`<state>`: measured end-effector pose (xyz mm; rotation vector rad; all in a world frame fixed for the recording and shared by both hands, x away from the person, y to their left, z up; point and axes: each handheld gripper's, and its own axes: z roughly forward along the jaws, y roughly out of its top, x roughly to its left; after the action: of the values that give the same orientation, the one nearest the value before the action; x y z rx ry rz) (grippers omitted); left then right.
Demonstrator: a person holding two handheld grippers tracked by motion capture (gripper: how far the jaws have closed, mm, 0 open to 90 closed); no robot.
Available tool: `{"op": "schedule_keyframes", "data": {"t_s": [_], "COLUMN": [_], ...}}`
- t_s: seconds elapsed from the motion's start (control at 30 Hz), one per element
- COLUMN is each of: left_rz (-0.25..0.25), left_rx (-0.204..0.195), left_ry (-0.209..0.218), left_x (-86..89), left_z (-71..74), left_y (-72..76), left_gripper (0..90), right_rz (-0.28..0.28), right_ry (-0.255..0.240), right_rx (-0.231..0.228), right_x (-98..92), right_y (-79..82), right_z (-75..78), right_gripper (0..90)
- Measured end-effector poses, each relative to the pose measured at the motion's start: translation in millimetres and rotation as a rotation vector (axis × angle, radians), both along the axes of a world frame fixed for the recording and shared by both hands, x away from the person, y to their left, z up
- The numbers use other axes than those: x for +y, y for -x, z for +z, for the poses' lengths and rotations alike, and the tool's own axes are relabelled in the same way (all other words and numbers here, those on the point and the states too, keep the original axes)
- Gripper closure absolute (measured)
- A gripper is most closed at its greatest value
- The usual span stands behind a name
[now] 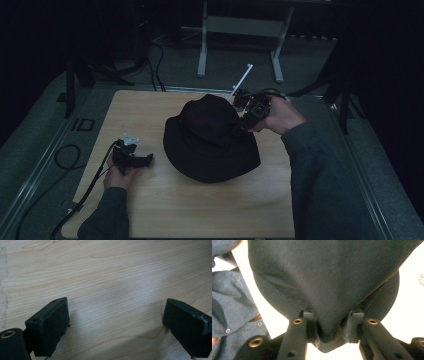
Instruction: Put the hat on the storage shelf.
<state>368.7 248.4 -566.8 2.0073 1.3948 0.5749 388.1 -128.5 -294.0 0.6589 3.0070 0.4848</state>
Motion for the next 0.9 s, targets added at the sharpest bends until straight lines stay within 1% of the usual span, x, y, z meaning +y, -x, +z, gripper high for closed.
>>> {"op": "schedule_keyframes", "data": {"t_s": [0.17, 0.33, 0.4, 0.43, 0.5, 0.53, 0.57, 0.63, 0.7, 0.73, 0.8, 0.9], "left_rz": [-0.001, 0.001, 0.001, 0.000, -0.001, -0.001, -0.001, -0.001, 0.000, 0.000, 0.000, 0.000], "left_rx": [0.000, -0.001, -0.001, -0.001, 0.000, 0.000, -0.001, -0.001, -0.001, -0.001, -0.001, -0.002], "left_ry": [0.000, 0.001, 0.001, 0.001, 0.000, 0.000, 0.001, 0.001, 0.001, 0.001, 0.000, 0.001], "left_x": [0.0, -0.2, -0.3, -0.2, -0.2, -0.2, -0.2, -0.2, -0.2, -0.2, -0.2, -0.2], "left_z": [0.0, -0.1, -0.1, -0.1, 0.0, 0.0, -0.1, -0.1, 0.0, -0.1, 0.0, -0.1], "left_y": [-0.1, -0.1, -0.2, -0.2, -0.2, -0.2, -0.2, -0.2, -0.2, -0.2, -0.2, -0.2], "left_gripper": [7.3, 7.4, 7.4, 7.4, 7.3, 7.4, 7.3, 7.3, 7.3, 7.4, 7.3, 7.4], "right_rz": [-0.001, -0.005, -0.004, 0.003, 0.002, 0.003, 0.001, -0.009, -0.018, -0.012, -0.027, -0.036], "right_ry": [-0.003, -0.029, -0.032, -0.038, -0.041, -0.036, -0.032, -0.024, -0.016, -0.011, -0.011, -0.014], "right_rx": [-0.009, -0.029, -0.037, -0.048, -0.050, -0.046, -0.041, -0.036, -0.024, -0.023, -0.028, -0.051], "right_x": [1.1, 0.2, 0.3, 0.4, 0.6, 0.7, 0.7, -0.2, -1.9, -3.2, -6.2, -9.6], "right_y": [-0.2, -0.5, -0.1, 0.4, 0.9, 0.9, 0.6, -0.1, 0.2, 0.0, 0.1, 1.6], "right_z": [-0.8, 1.2, 1.7, 1.9, 2.8, 3.1, 3.3, 3.7, 3.7, 3.2, 3.8, 6.1], "right_gripper": [65.1, 67.3, 67.6, 68.0, 67.8, 65.5, 61.4, 57.3, 54.5, 53.4, 50.4, 44.3]}}
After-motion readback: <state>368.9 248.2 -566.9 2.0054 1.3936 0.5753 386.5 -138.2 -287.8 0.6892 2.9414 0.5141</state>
